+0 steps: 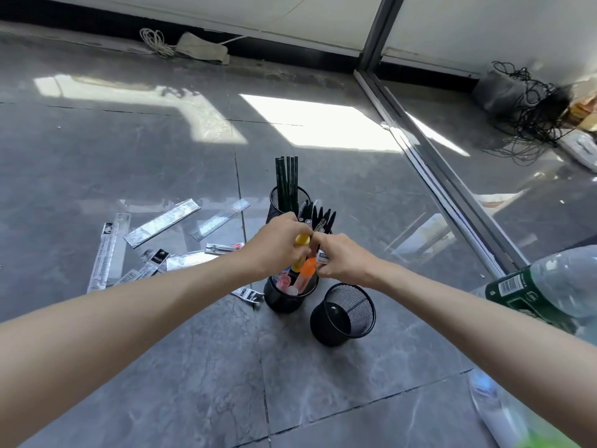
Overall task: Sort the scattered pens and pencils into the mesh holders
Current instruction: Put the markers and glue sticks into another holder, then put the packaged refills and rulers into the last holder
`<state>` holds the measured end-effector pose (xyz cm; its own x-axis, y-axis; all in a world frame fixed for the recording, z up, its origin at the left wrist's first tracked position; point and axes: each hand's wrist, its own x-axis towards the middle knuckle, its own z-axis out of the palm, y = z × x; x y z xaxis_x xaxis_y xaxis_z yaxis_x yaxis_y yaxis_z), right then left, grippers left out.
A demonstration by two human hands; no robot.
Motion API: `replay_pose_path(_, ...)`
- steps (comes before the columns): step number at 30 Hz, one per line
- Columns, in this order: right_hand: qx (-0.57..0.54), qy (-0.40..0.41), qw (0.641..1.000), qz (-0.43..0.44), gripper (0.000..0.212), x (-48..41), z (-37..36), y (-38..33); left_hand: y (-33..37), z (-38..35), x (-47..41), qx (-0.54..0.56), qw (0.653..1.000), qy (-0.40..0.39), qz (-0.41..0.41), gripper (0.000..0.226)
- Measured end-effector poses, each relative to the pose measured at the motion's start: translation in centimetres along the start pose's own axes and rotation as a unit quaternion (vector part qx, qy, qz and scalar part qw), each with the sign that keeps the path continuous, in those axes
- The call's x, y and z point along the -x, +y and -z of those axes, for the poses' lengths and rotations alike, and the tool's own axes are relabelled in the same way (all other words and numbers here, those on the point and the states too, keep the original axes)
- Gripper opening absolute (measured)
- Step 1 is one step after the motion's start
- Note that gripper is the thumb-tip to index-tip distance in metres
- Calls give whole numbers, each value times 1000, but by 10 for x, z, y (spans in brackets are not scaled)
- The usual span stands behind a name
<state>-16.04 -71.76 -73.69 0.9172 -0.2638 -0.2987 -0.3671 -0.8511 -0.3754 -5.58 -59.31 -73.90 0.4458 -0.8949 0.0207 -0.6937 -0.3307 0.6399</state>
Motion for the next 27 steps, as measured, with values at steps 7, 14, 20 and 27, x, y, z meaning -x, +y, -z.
replay_pose_path(7,30,15,999,-5,23,-2,-1,-1,-8,1,4,-62,998,-29,-9,31)
replay_pose_path(14,-131,68,986,-81,30,2,-5,-9,-21,8,8,-45,998,-18,26,31)
replay_pose_path(20,-320,29,915,-246,20,8,-8,-15,-23,12,10,-44,998,0,32,28)
replay_pose_path(27,-382,48,887,-254,22,6,-15,-27,-23,17,12,-59,998,15,32,31)
